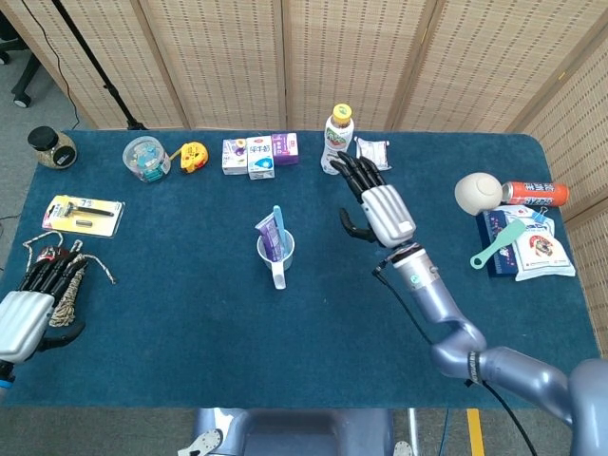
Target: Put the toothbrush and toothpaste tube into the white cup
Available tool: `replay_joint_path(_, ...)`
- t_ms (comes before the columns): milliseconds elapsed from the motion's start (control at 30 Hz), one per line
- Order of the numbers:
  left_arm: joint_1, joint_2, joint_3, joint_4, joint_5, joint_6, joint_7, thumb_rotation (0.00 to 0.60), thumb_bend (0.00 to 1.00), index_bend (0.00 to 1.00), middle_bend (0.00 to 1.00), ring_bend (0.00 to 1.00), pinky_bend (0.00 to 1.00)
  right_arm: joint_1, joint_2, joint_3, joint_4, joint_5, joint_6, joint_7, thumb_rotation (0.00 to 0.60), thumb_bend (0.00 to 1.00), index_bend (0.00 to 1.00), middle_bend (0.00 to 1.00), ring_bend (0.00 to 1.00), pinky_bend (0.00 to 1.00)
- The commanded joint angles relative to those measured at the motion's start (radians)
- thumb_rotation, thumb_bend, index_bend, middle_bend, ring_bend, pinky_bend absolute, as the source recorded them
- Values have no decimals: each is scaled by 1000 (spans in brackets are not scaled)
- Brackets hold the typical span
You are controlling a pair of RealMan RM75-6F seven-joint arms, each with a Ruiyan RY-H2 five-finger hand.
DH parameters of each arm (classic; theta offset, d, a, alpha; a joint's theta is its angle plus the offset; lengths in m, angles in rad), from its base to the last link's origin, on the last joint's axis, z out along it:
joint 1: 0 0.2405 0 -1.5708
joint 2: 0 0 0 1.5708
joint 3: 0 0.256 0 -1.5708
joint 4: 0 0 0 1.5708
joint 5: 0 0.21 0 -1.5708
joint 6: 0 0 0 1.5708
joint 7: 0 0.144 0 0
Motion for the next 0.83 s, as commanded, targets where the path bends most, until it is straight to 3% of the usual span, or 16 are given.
replay_joint_path(33,24,-9,2,-6,1,34,18,600,243,0,0,0,0,-149,220,-119,-210,-3,41,-335,600,317,0,0,0,0)
replay_joint_path(167,51,-26,10,1,0,61,36,600,166,0,0,0,0,-256,348,-189,-354,43,83,-484,600,13,0,0,0,0)
replay_joint_path(367,88,-60,15,32,3,111,70,600,71,0,0,0,0,-427,414,-275,-418,-2,281,-586,600,0,0,0,0,0)
replay_joint_path(600,109,-105,3,87,22,163,89,600,34,0,0,0,0,-568,370,-324,-373,-65,456,-603,600,0,0,0,0,0)
replay_joint_path(833,112,-124,-6,96,12,162,120,600,4,0,0,0,0,-623,324,-336,-350,-64,462,-605,600,0,0,0,0,0)
